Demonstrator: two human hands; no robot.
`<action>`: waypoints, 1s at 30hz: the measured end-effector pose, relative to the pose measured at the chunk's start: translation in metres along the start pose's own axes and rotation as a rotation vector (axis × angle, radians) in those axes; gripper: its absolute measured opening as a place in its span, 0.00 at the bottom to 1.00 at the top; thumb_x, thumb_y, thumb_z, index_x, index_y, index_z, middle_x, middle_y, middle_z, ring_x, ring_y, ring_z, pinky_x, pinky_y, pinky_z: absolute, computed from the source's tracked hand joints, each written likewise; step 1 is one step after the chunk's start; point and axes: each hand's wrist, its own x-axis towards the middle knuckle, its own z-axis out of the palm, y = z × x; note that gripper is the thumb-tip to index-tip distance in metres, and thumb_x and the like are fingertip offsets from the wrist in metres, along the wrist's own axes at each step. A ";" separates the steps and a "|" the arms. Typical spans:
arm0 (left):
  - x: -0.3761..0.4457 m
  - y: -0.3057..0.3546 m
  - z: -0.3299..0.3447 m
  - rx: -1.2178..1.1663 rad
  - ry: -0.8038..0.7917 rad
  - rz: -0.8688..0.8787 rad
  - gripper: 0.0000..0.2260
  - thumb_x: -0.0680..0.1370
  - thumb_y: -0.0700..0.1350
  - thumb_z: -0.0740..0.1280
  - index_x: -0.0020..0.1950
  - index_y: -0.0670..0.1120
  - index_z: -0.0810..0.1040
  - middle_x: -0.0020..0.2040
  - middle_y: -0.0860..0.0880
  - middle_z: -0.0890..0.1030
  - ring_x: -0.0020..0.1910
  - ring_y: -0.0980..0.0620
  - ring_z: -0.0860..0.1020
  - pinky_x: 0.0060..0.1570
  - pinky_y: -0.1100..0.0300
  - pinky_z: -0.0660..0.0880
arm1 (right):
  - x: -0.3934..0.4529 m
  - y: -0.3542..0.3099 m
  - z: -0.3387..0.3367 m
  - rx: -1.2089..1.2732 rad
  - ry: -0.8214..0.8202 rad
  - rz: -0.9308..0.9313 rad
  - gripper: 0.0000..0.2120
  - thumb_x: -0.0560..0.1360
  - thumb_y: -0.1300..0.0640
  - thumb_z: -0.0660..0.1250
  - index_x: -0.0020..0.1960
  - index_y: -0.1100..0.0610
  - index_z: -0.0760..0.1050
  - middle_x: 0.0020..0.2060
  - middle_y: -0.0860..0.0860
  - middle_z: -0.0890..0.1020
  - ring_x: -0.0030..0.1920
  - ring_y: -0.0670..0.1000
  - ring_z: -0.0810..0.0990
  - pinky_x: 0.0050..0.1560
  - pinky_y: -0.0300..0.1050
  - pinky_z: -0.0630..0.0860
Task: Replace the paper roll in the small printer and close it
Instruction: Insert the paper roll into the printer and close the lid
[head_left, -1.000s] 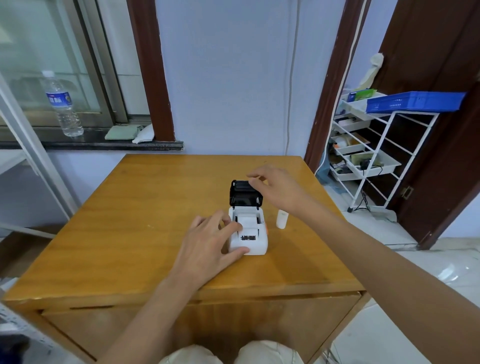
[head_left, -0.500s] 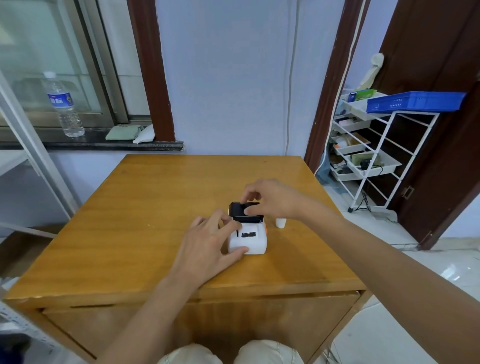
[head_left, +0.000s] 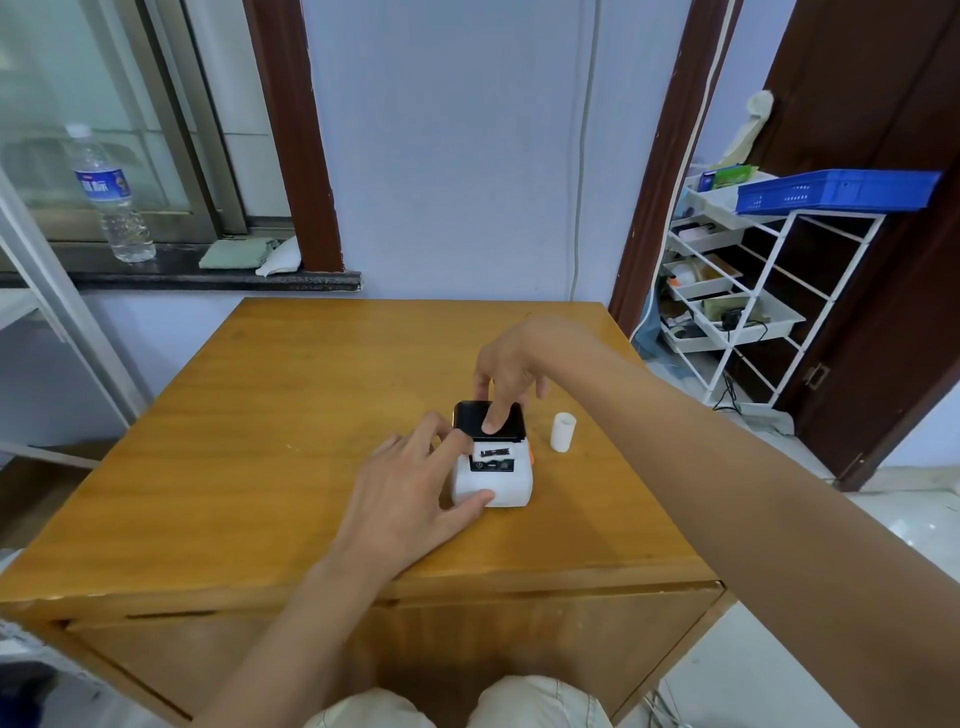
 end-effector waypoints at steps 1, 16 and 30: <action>0.000 0.000 0.000 0.009 -0.005 -0.006 0.23 0.73 0.65 0.71 0.58 0.51 0.76 0.55 0.54 0.76 0.35 0.51 0.72 0.33 0.60 0.60 | 0.001 -0.002 -0.002 -0.009 -0.011 0.008 0.30 0.72 0.42 0.80 0.70 0.51 0.77 0.55 0.53 0.86 0.61 0.57 0.85 0.65 0.59 0.82; 0.005 -0.002 0.003 -0.046 -0.026 -0.069 0.34 0.70 0.68 0.71 0.66 0.47 0.72 0.60 0.52 0.79 0.51 0.51 0.79 0.49 0.60 0.68 | -0.017 -0.018 0.009 -0.094 0.139 0.038 0.32 0.73 0.45 0.80 0.73 0.52 0.76 0.49 0.49 0.84 0.60 0.58 0.84 0.66 0.56 0.79; 0.004 -0.005 0.007 -0.020 -0.075 -0.129 0.36 0.71 0.74 0.64 0.69 0.51 0.73 0.66 0.52 0.79 0.69 0.50 0.72 0.67 0.50 0.65 | -0.061 -0.006 0.178 0.829 1.217 -0.065 0.10 0.81 0.48 0.68 0.61 0.48 0.77 0.56 0.43 0.77 0.53 0.42 0.78 0.54 0.46 0.80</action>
